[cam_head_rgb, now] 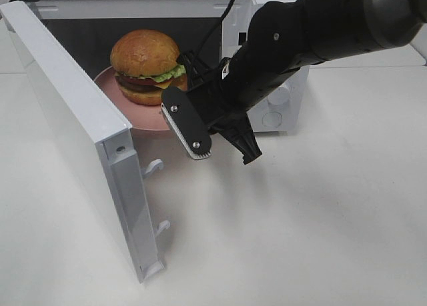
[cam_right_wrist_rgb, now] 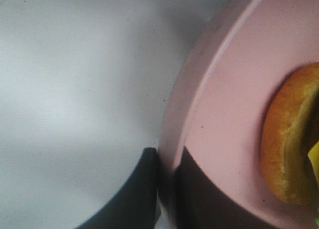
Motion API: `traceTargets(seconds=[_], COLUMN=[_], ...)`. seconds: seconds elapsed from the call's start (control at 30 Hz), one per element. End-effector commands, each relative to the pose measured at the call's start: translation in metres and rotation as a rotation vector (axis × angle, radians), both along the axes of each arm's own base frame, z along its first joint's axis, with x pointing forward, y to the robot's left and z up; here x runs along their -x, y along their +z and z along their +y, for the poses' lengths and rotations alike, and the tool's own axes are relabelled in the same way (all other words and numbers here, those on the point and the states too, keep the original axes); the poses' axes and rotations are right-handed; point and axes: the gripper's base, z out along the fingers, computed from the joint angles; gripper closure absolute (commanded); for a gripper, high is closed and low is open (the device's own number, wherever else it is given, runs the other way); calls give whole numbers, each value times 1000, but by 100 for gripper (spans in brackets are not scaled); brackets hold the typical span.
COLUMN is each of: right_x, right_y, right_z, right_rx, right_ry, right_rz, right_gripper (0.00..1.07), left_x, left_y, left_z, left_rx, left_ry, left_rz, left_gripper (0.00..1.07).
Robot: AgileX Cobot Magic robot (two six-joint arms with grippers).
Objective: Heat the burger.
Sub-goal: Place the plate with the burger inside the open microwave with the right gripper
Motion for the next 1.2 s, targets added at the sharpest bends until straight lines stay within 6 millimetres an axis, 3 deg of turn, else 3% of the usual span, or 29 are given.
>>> traceTargets(seconds=[0.03,0.77,1.2], right_x=[-11,-56,-72], right_y=[12,10,1], right_z=[4,29,46], right_rx=[-43,-60,-86], right_ry=[-14,-171,-200], right_rz=[-76,-67,-60], right_gripper=[107,107,107], left_x=[3,3,3], left_y=[0,0,0], left_z=[0,0,0], left_rx=[8,8,7], left_ry=[-4,-4,-4], left_rz=[-29,-29,-29], left_gripper=[7,7,7])
